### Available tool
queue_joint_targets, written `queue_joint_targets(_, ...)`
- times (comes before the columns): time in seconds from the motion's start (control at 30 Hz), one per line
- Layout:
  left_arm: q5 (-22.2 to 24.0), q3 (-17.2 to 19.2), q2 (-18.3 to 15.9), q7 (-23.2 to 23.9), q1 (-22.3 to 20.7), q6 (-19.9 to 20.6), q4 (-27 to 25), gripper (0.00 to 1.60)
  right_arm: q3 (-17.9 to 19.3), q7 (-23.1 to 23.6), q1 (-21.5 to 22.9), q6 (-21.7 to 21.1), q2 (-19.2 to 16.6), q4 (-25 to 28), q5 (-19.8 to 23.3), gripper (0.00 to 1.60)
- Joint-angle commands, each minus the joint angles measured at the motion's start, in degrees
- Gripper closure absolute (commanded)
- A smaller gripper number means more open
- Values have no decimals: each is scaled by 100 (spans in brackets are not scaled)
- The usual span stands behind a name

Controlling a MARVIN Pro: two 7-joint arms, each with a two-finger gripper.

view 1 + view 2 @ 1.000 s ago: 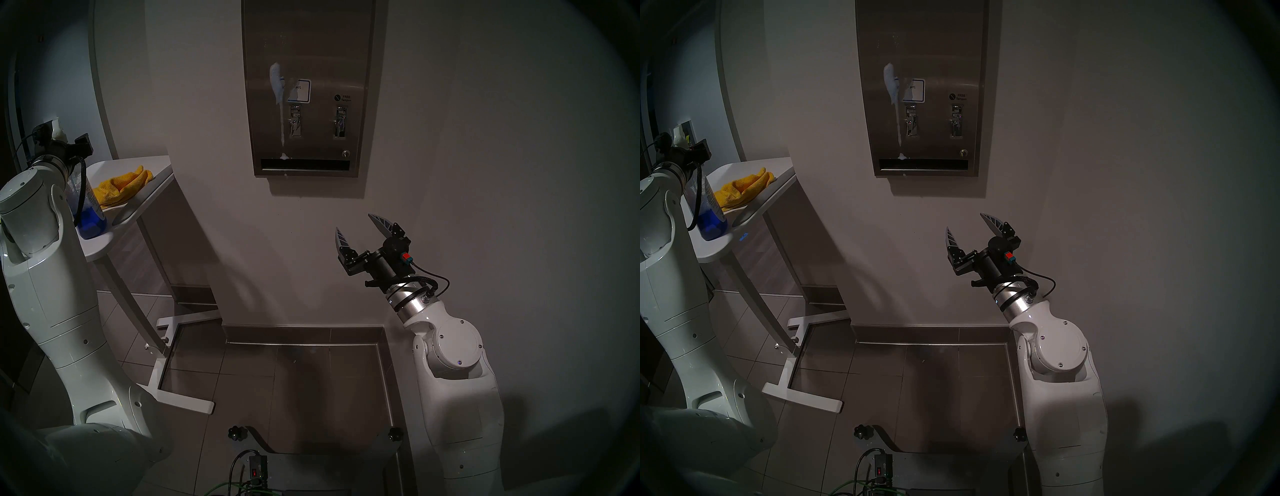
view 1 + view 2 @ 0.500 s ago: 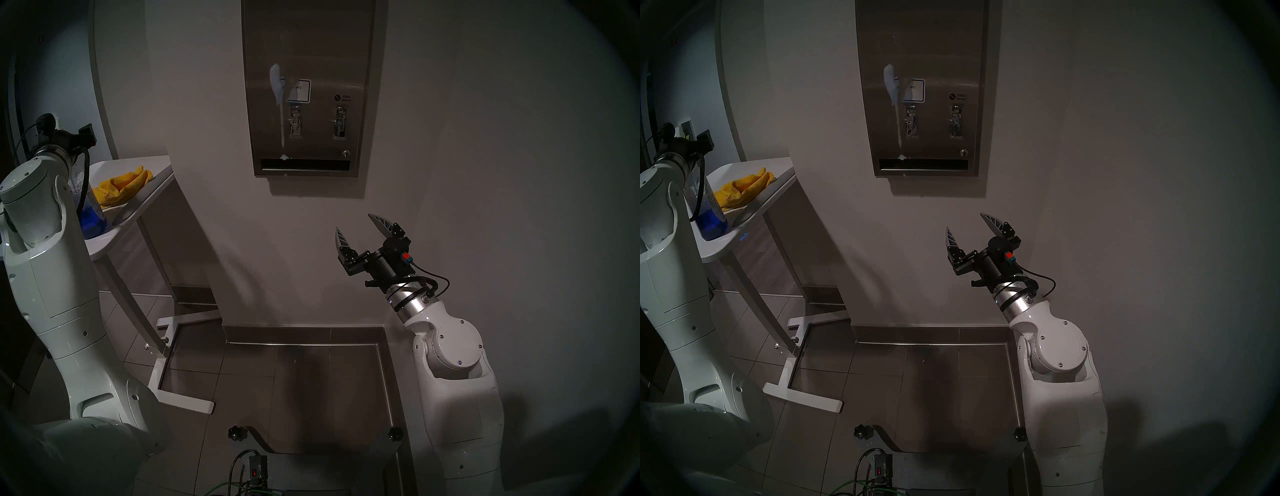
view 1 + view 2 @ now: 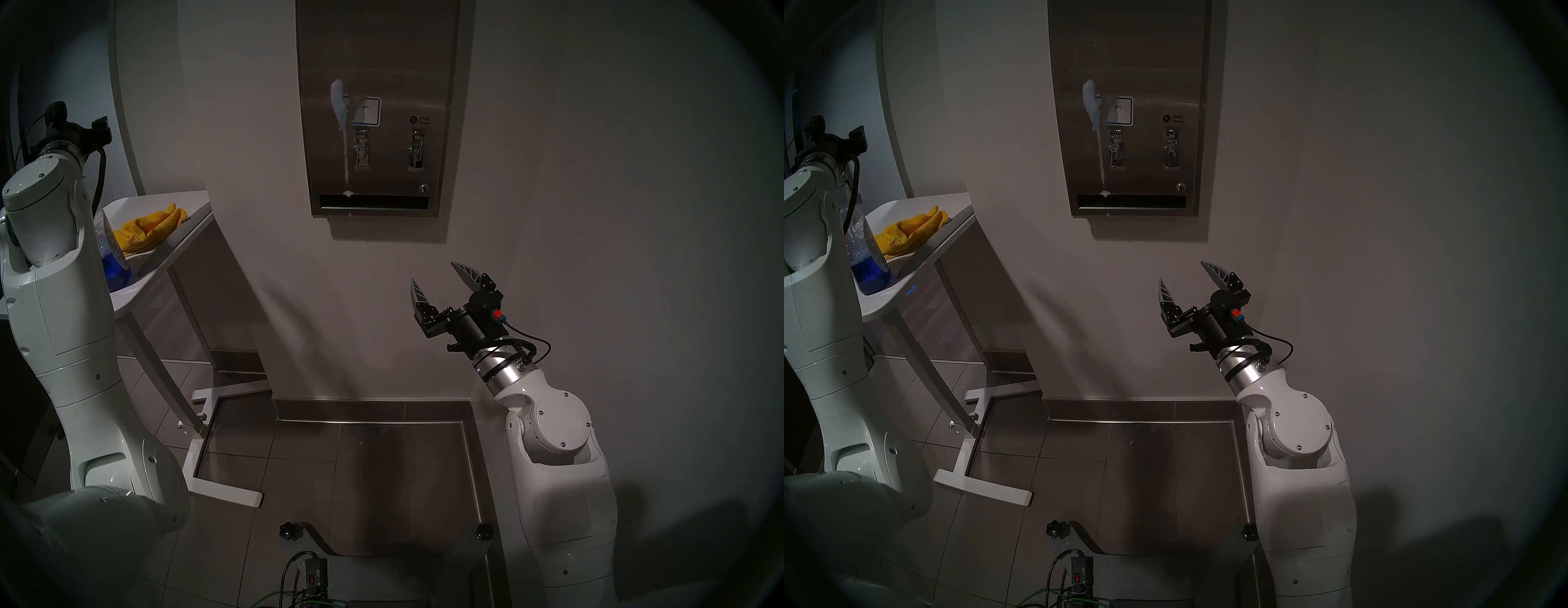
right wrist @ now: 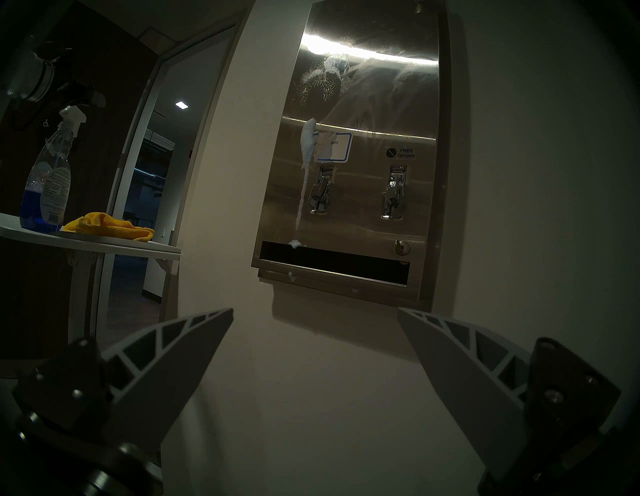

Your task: Pick up the cleaner bottle and spray the cleaner onto the surface

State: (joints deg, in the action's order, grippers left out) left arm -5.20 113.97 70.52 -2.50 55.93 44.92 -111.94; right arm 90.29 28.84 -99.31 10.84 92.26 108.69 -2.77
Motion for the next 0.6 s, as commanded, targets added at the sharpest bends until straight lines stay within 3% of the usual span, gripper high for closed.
queue_joint_targets(0.0, 222, -407, -57, 258, -519, -301, -110, 0, 10, 2, 104, 54, -8, 203, 6, 0)
queue_joint_targets(0.23, 790, -884, 394, 665, -606, -254, -300, 0, 9, 1, 105, 55, -8, 200, 6, 0)
queue_joint_targets(0.3, 1066, -1031, 685, 812, -409, -45, -447, 0, 9, 1, 104, 55, -9, 200, 7, 0)
queue_joint_targets(0.57, 1348, -1487, 1183, 885, 234, 170, -847, 0, 9, 0, 104, 55, -9, 201, 7, 0)
